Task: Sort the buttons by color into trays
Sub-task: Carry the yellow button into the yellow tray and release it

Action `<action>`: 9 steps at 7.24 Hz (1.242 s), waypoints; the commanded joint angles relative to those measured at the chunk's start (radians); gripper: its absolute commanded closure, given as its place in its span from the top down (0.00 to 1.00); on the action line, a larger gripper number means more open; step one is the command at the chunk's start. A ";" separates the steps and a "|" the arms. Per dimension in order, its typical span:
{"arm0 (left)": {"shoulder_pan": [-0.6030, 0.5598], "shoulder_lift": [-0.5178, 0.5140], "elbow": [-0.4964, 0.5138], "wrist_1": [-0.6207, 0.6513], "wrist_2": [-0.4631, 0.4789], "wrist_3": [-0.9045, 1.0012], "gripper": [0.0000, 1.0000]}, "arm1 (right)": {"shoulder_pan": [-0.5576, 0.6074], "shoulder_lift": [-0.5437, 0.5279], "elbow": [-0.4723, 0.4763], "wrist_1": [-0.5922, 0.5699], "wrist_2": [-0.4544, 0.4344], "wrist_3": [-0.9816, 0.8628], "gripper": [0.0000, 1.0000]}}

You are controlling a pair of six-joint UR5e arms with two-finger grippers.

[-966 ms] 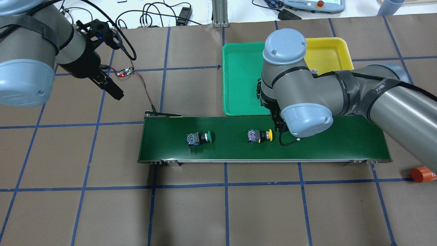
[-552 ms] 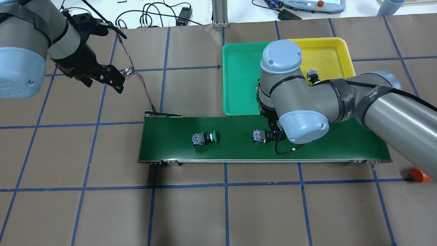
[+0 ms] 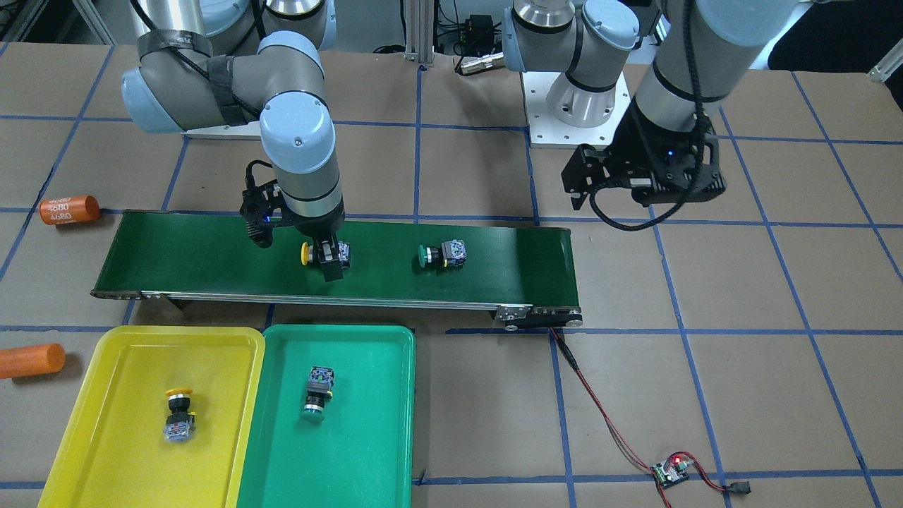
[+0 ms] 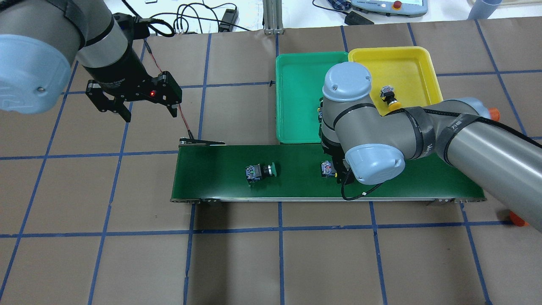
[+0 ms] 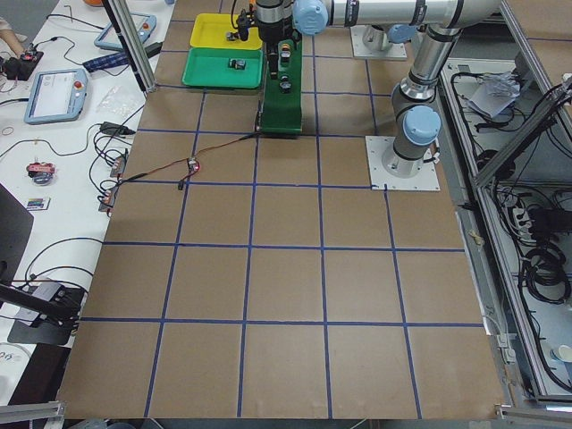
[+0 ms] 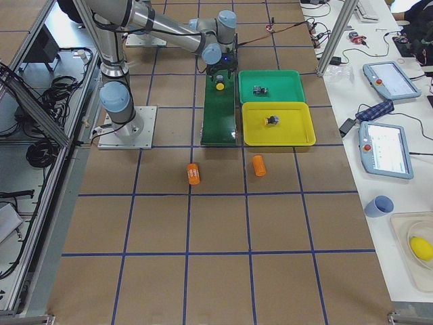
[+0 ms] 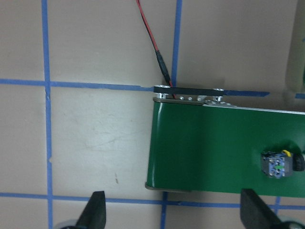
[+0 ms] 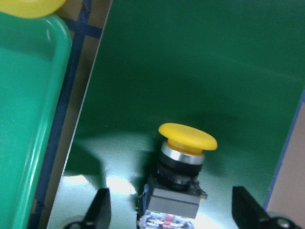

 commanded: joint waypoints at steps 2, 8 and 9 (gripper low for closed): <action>0.038 -0.010 0.025 0.005 0.016 -0.007 1.00 | -0.026 0.000 -0.004 -0.009 -0.007 -0.089 0.00; 0.070 -0.052 0.037 -0.087 0.008 -0.010 1.00 | -0.268 0.077 -0.179 -0.017 -0.031 -0.495 0.00; 0.069 -0.080 0.066 -0.090 -0.022 -0.025 1.00 | -0.300 0.133 -0.197 -0.073 -0.035 -0.566 0.00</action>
